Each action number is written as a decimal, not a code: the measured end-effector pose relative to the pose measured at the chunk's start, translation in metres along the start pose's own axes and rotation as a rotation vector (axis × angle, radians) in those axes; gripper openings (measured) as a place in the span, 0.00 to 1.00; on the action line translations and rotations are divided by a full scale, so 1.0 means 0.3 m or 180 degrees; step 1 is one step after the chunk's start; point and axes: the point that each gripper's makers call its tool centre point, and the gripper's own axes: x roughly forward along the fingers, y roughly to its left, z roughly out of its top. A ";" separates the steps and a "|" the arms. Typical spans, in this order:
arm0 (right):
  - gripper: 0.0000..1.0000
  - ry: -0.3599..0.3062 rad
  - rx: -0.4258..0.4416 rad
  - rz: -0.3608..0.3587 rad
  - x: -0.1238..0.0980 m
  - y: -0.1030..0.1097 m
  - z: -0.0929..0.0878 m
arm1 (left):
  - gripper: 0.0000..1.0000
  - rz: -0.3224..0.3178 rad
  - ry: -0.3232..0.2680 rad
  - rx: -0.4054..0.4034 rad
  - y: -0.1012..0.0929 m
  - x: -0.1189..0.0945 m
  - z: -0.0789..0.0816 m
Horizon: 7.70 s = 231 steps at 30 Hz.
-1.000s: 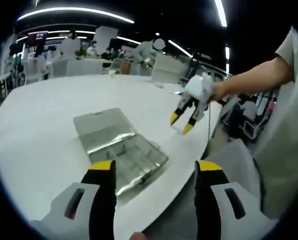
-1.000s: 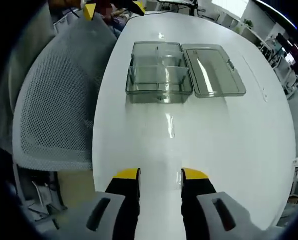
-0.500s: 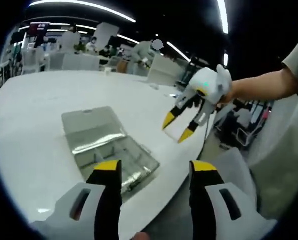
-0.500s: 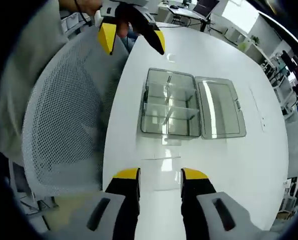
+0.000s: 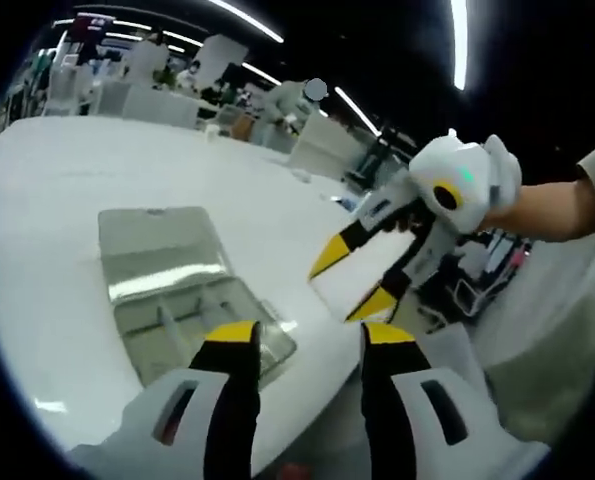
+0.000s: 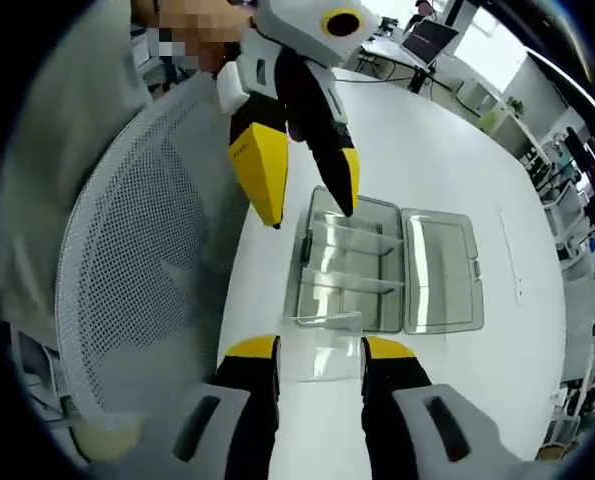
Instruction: Insert the divider into the dual guide fixture by aligning both edges with the guide slots and pushing it downward to the bottom, including one-sided entry, uneven engagement, binding, and posture correction.
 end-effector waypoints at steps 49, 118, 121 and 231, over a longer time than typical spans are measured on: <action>0.27 -0.0183 -0.0338 -0.0268 -0.012 -0.001 0.199 | 0.00 -0.0150 -0.0133 -0.1409 -0.021 0.017 -0.010; 0.00 -0.0488 -0.0124 0.0656 -0.091 0.022 0.224 | 0.00 -0.0672 0.0015 0.0531 -0.109 -0.049 -0.010; 0.00 -0.0459 -0.0111 0.0716 -0.087 0.029 0.219 | 0.00 -0.0661 0.0029 0.0607 -0.106 -0.045 -0.013; 0.00 -0.0234 0.0760 0.0455 0.050 -0.133 0.119 | 0.36 0.0110 -0.0011 0.0555 0.054 -0.100 -0.027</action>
